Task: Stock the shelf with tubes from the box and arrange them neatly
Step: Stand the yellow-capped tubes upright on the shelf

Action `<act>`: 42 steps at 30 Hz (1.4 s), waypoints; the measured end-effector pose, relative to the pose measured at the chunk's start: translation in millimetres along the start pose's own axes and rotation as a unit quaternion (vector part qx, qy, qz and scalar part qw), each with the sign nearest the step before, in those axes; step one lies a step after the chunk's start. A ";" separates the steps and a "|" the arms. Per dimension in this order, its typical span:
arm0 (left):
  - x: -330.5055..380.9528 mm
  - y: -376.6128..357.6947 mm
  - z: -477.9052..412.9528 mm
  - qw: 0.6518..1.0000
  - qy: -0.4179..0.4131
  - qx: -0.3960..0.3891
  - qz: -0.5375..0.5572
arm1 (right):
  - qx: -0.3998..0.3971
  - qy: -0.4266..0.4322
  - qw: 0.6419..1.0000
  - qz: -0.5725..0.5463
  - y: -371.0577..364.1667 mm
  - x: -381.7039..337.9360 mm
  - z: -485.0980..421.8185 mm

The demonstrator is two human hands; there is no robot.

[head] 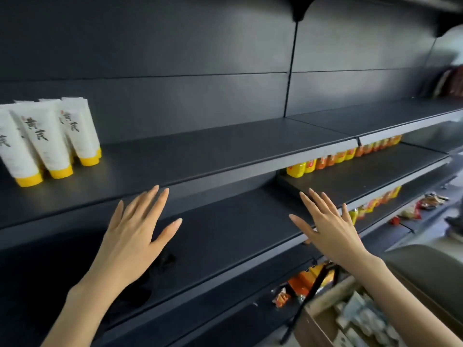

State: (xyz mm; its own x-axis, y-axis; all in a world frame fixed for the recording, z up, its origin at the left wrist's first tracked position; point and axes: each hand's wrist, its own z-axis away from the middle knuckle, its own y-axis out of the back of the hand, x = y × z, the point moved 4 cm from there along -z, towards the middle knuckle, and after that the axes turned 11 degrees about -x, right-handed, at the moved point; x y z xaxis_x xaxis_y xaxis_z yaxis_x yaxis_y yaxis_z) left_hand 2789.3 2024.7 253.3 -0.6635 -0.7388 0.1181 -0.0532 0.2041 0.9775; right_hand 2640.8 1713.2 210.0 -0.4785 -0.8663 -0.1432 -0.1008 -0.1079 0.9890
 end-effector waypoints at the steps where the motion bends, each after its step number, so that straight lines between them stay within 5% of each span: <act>1: 16.6 -7.7 -2.4 1.000 -0.016 -0.006 0.001 | -0.002 -0.007 1.000 -0.001 -2.6 16.5 5.6; 19: 207.4 -170.7 -65.8 0.966 -0.147 -0.210 0.033 | -0.126 -0.214 0.965 -0.085 -96.8 226.1 110.6; 34: 285.9 -307.5 -161.2 0.876 -0.303 -0.376 -0.004 | -0.149 -0.435 0.865 -0.198 -223.0 263.1 119.7; 42: 322.0 -388.1 -169.9 0.833 -0.358 -0.422 -0.014 | -0.130 -0.471 0.816 -0.307 -308.9 269.3 88.8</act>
State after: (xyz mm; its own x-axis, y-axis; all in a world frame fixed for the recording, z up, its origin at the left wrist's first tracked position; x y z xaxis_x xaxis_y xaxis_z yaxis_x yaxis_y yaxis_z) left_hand 2723.0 1598.4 -58.4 -0.9616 -0.1027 0.2545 0.2678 -0.5541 0.7882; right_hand 2465.6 1556.6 -137.3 -0.8782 0.1372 -0.4581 -0.4446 -0.5874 0.6762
